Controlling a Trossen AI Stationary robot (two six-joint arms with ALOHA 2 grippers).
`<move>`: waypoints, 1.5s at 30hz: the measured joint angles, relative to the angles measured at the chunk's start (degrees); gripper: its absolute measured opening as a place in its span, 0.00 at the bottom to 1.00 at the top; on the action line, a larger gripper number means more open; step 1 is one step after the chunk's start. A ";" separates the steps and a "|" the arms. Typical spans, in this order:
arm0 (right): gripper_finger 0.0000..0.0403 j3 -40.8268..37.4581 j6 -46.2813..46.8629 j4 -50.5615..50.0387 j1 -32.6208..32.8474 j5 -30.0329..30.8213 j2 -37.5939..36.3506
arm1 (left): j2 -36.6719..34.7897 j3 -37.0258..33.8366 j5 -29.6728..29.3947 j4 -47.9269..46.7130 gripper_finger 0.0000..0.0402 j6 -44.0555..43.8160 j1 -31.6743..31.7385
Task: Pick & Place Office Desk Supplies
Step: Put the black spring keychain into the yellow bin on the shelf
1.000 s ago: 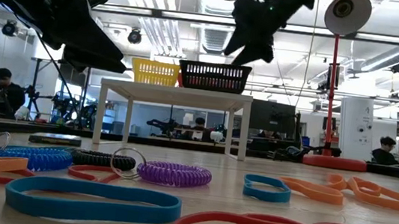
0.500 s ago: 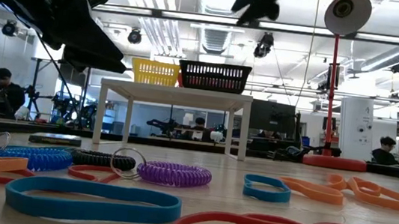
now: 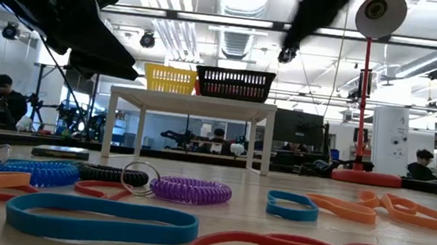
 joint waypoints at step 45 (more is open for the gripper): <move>0.06 -32.19 33.28 9.81 21.88 -17.56 -3.08 | -0.02 0.00 -0.65 0.11 0.49 0.02 0.70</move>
